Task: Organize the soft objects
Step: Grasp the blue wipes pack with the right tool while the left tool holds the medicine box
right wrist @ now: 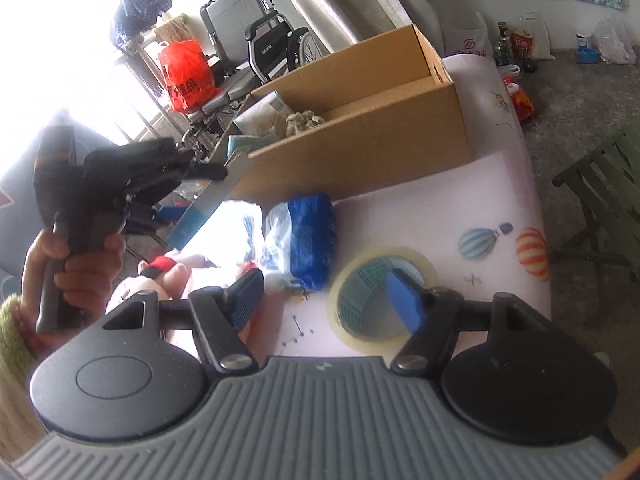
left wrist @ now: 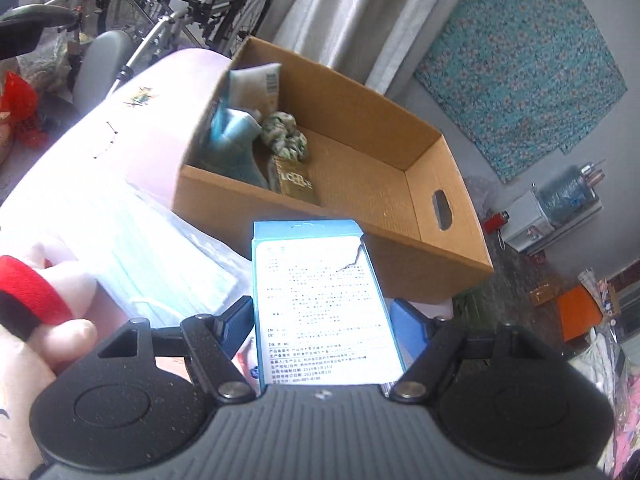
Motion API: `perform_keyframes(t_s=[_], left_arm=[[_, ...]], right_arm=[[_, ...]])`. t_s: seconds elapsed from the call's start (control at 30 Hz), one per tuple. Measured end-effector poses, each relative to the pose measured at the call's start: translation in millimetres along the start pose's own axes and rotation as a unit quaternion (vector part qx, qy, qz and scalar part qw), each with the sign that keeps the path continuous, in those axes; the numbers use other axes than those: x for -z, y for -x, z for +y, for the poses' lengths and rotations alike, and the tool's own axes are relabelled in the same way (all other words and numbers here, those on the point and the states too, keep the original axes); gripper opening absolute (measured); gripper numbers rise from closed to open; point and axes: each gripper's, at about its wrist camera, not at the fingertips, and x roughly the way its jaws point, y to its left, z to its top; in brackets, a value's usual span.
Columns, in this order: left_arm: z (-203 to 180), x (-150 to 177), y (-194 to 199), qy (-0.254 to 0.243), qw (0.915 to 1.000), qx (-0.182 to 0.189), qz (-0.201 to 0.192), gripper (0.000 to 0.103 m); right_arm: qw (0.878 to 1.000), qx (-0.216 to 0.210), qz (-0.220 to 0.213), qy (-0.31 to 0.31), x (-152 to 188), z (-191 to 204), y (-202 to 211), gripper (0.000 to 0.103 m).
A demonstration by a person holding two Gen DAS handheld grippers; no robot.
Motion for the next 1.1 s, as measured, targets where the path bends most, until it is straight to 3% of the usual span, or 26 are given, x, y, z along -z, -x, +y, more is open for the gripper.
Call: perform_keyframes(t_s=[0.17, 0.33, 0.47, 0.6, 0.7, 0.93, 1.1], left_arm=[[27, -3, 30, 0.005, 0.9989, -0.020, -0.041, 0.075], [51, -3, 36, 0.024, 0.9981, -0.019, -0.053, 0.075], [68, -1, 33, 0.045, 0.9974, -0.012, -0.055, 0.075], [79, -2, 29, 0.054, 0.9971, 0.000, -0.053, 0.075], [83, -2, 24, 0.055, 0.9972, 0.003, -0.050, 0.074], [89, -2, 22, 0.061, 0.9970, 0.005, -0.048, 0.074], [87, 0, 25, 0.059, 0.9970, 0.003, -0.050, 0.074]], right_arm=[[0.998, -0.026, 0.043, -0.040, -46, 6, -56, 0.068], [0.993, -0.016, 0.119, 0.002, -72, 43, -138, 0.080], [0.983, 0.015, 0.176, 0.044, -72, 71, -199, 0.083], [0.968, 0.074, 0.223, 0.092, -63, 81, -244, 0.087], [0.959, 0.102, 0.239, 0.116, -59, 82, -263, 0.088], [0.956, 0.099, 0.250, 0.117, -60, 76, -279, 0.094], [0.958, 0.093, 0.242, 0.119, -64, 72, -271, 0.079]])
